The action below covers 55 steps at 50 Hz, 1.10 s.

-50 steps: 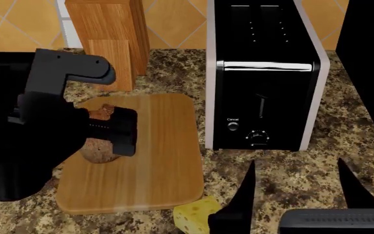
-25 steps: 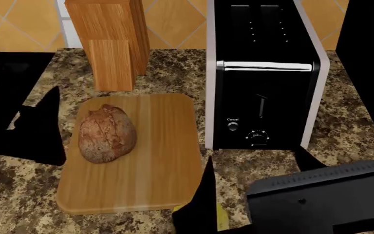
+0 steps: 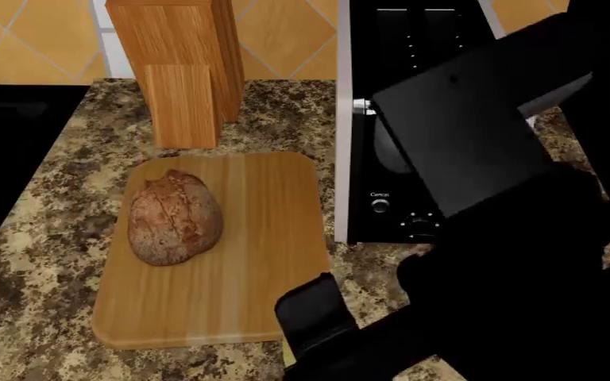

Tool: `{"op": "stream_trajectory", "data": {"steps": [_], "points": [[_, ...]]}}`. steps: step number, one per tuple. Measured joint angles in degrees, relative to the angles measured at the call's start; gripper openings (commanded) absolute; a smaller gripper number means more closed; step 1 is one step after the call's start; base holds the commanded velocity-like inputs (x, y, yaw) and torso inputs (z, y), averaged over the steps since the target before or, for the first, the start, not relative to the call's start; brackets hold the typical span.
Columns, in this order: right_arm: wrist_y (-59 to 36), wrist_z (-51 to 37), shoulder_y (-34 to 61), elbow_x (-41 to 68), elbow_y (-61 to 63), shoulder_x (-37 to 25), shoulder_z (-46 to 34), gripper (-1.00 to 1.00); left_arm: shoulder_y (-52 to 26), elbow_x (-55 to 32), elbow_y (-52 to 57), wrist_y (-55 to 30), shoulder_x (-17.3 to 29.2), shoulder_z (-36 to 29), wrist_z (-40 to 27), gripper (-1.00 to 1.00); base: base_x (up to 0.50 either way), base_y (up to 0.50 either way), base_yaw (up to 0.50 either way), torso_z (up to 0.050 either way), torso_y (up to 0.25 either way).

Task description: Place the bread and cheese on the cutting board.

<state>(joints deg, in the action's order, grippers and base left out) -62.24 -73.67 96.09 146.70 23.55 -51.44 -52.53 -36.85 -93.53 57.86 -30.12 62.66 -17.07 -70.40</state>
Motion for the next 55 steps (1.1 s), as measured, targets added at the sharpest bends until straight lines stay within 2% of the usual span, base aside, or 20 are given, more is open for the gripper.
{"op": "stream_trajectory", "data": {"steps": [5,11,29,37,47,55], "points": [[-3.2,-0.4,4.1,6.8,-5.5,0.6,-3.9,1.0,1.9,0.5,0.8,1.0,1.1,1.2,0.4,1.0,0.0,0.0,0.0,0.0,0.0],[-5.5,0.7,5.0,9.4,-10.0,2.0,-5.9,1.0,3.2,0.8,1.5,1.6,1.6,1.8,0.6,1.0,0.0,0.0,0.0,0.0,0.0],[-9.9,6.7,-0.9,2.0,-17.0,7.1,-6.2,1.0,2.7,0.4,2.1,-0.8,-0.2,1.7,-0.6,1.0,0.0,0.0,0.0,0.0,0.0],[-12.4,10.7,-5.3,-5.4,-19.2,9.4,-5.0,1.0,1.5,-0.8,2.1,-5.6,-4.4,2.6,-1.8,1.0,0.0,0.0,0.0,0.0,0.0],[-14.8,15.4,-9.8,-13.5,-21.3,12.1,-4.2,1.0,3.0,-3.1,2.1,-14.5,-11.0,9.1,-2.0,1.0,0.0,0.0,0.0,0.0,0.0],[-16.3,19.0,-12.3,-19.4,-22.7,13.5,-3.7,1.0,4.2,-4.5,2.1,-19.5,-14.6,13.5,-1.9,1.0,0.0,0.0,0.0,0.0,0.0]]}}
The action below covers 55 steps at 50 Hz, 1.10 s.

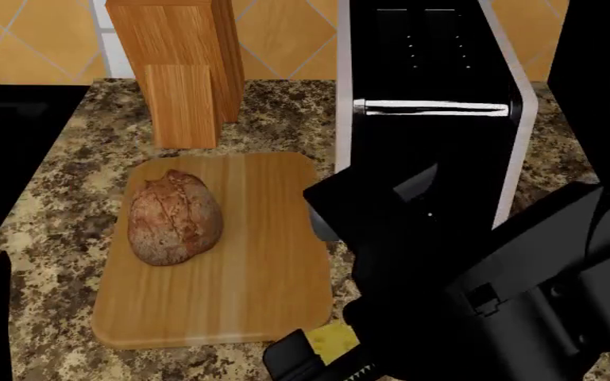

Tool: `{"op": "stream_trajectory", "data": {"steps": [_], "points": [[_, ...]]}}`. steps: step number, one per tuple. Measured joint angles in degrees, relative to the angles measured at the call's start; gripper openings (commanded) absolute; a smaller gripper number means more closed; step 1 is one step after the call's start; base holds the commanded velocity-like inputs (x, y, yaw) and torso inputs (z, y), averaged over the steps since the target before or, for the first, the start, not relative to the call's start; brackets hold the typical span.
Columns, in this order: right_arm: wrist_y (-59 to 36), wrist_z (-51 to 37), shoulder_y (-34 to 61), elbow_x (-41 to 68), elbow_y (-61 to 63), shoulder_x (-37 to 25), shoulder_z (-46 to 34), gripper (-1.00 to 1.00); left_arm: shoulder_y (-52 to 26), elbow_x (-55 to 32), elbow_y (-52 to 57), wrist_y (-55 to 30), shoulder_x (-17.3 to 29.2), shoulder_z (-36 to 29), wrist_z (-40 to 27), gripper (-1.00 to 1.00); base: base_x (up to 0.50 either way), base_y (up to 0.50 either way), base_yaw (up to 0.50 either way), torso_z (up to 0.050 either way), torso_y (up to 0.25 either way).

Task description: Place the bread and cheese on the cutting board.

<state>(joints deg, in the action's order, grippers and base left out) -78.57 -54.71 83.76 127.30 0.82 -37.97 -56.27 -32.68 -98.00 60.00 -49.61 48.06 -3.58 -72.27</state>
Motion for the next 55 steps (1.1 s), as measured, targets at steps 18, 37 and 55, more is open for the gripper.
{"op": "stream_trajectory", "data": {"steps": [18,37,55], "points": [[-1.5,10.8,-5.1,-14.4,-3.1,2.9,0.3,1.0,0.6,-3.3,0.0,-7.2,-5.0,5.7,-1.1,1.0,0.0,0.0,0.0,0.0,0.0],[-1.2,19.3,-8.0,-24.1,-4.8,4.9,-1.5,1.0,1.4,-4.1,0.0,-10.8,-7.4,8.2,-1.2,1.0,0.0,0.0,0.0,0.0,0.0],[-1.1,18.7,-6.5,-23.4,-2.4,4.2,-2.1,-1.0,1.9,-4.1,0.0,-13.2,-9.3,9.7,-0.9,1.0,0.0,0.0,0.0,0.0,0.0]]}}
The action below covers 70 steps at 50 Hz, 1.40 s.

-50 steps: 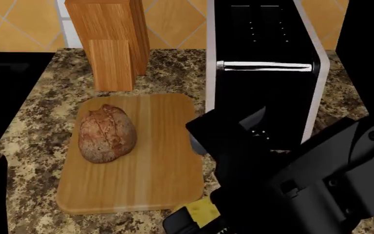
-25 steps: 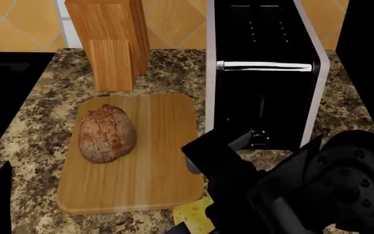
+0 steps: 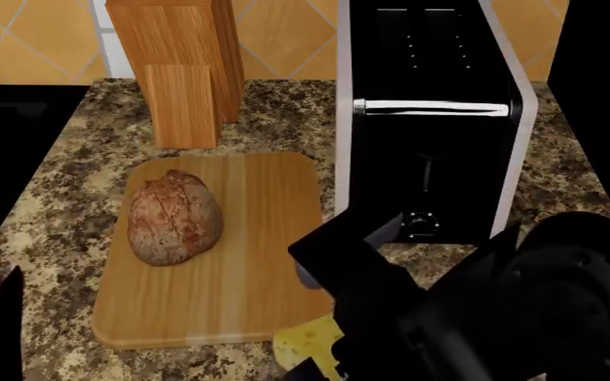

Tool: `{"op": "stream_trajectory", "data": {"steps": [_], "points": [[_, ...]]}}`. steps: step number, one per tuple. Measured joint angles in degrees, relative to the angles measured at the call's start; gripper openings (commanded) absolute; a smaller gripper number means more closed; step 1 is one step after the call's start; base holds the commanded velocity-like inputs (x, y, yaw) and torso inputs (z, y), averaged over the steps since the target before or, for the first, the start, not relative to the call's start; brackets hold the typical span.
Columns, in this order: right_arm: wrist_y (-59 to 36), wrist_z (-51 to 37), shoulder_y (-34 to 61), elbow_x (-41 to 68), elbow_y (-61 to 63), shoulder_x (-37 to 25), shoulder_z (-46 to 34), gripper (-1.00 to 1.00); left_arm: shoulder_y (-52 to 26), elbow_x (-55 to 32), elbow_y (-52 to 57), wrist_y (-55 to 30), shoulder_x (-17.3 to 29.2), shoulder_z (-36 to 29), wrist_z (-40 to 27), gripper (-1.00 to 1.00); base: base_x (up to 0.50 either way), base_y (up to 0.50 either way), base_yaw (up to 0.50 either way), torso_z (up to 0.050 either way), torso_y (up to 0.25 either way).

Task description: Place the bread and cheese on the cutting board.

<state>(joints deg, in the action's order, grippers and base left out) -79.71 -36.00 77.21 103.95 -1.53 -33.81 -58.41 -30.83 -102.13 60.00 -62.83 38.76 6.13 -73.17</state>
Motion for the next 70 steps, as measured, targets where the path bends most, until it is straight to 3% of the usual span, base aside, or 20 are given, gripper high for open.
{"op": "stream_trajectory", "data": {"steps": [16,47,70], "points": [[4.0,2.7,4.2,-3.2,-2.6,3.2,1.1,-1.0,-0.2,-0.4,0.0,-1.4,-1.0,0.6,-0.3,1.0,0.0,0.0,0.0,0.0,0.0],[17.5,33.4,10.1,-29.3,-34.9,22.6,-11.5,-1.0,-0.5,-3.2,0.0,-2.3,-0.5,4.3,-0.9,1.0,0.0,0.0,0.0,0.0,0.0],[19.0,38.0,8.9,-32.9,-38.1,24.6,-14.5,-1.0,-0.9,-5.2,0.0,-2.7,0.0,5.9,-1.9,1.0,0.0,0.0,0.0,0.0,0.0]]}}
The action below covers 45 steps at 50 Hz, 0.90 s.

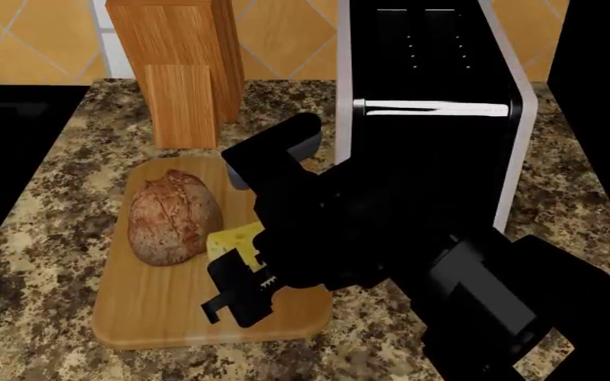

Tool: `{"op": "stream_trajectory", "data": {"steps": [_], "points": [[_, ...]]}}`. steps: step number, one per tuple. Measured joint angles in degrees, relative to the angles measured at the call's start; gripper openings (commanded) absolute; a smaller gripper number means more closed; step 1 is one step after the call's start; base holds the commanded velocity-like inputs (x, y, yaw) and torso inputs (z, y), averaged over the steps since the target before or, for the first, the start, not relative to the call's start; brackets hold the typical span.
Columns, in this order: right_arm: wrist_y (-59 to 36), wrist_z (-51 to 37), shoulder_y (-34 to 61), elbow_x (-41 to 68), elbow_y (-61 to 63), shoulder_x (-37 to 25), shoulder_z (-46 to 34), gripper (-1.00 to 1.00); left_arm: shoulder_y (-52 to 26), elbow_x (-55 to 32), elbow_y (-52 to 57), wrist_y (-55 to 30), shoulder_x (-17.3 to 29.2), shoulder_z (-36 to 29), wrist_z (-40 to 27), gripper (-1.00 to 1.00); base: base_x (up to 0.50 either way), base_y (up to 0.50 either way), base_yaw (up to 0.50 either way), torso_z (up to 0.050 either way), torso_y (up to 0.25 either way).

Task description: Place the bread and cheese on the cutting board.

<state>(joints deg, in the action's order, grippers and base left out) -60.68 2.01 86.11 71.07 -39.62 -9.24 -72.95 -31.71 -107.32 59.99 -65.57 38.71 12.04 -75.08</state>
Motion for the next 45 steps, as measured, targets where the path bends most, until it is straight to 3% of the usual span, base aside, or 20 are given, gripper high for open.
{"op": "stream_trajectory", "data": {"steps": [3,4,28,45], "points": [[0.0,0.1,0.0,0.0,0.0,0.0,0.0,-1.0,-0.2,-0.3,0.0,0.0,0.0,0.0,-0.2,1.0,0.0,0.0,0.0,0.0,0.0],[0.0,-0.1,0.0,0.1,0.1,-0.1,0.0,1.0,-0.2,-0.3,0.0,0.0,0.0,0.0,-0.3,1.0,0.0,0.0,0.0,0.0,0.0],[-2.4,-6.6,0.3,3.0,7.3,-3.4,3.1,1.0,-0.8,-1.2,0.0,-0.9,-0.7,0.2,-1.1,1.0,0.0,0.0,0.0,0.0,0.0],[-4.9,-34.8,-3.2,23.0,36.4,-17.8,15.5,1.0,-1.9,-1.5,-0.7,-1.7,-1.4,-0.3,-1.4,1.0,0.0,0.0,0.0,0.0,0.0]]}}
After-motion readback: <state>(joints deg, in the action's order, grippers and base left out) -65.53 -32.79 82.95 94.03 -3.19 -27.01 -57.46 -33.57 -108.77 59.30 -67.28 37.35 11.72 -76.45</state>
